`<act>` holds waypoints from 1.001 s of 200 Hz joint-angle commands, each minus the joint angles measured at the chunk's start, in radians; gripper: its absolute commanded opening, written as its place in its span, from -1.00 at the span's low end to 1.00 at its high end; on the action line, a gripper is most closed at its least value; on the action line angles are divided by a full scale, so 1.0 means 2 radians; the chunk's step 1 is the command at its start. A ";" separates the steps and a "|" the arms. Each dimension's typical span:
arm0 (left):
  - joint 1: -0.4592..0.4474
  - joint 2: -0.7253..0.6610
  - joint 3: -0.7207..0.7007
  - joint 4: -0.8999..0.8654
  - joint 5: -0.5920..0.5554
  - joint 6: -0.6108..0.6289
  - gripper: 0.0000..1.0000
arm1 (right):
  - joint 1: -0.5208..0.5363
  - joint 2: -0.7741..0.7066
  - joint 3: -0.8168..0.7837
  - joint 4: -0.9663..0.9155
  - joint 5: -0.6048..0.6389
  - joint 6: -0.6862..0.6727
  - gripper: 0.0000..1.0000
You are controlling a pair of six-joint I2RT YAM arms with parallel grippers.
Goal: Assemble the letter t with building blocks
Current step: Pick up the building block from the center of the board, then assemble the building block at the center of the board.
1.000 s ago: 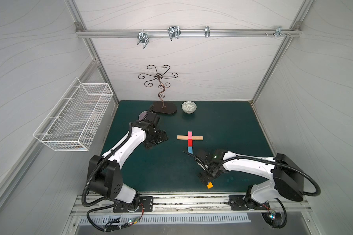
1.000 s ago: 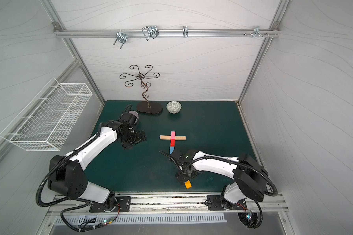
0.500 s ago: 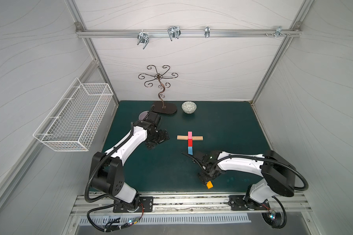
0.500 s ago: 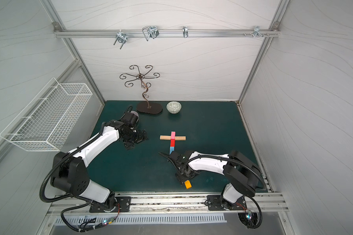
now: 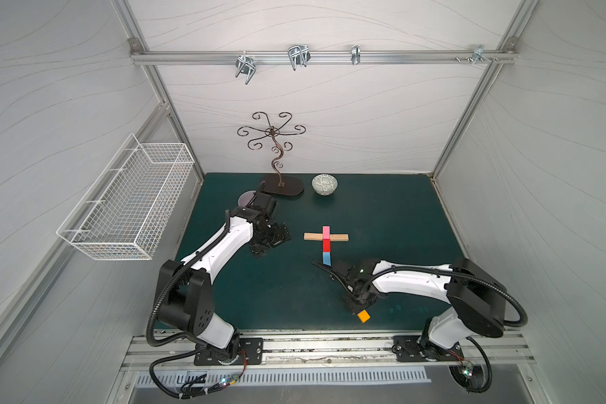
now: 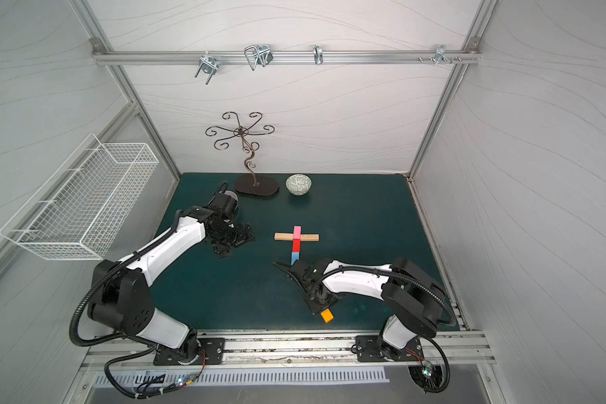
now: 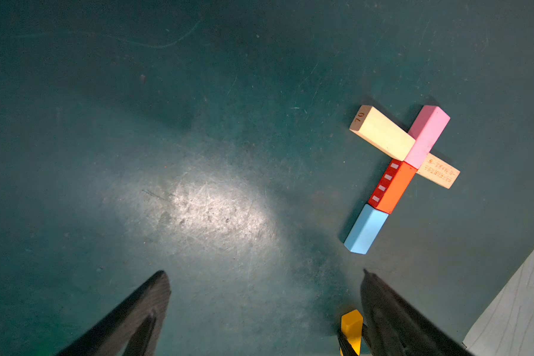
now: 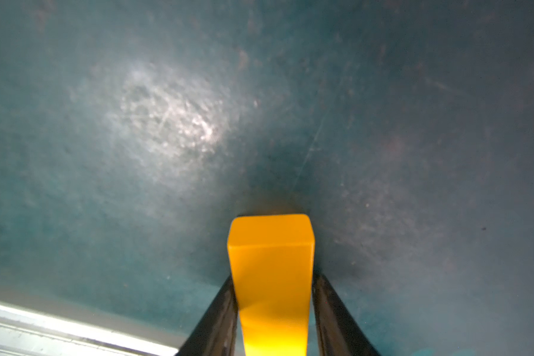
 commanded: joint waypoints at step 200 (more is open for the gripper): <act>0.004 0.023 0.016 0.001 -0.013 0.021 0.95 | -0.223 0.079 0.264 -0.118 -0.119 -0.601 -0.54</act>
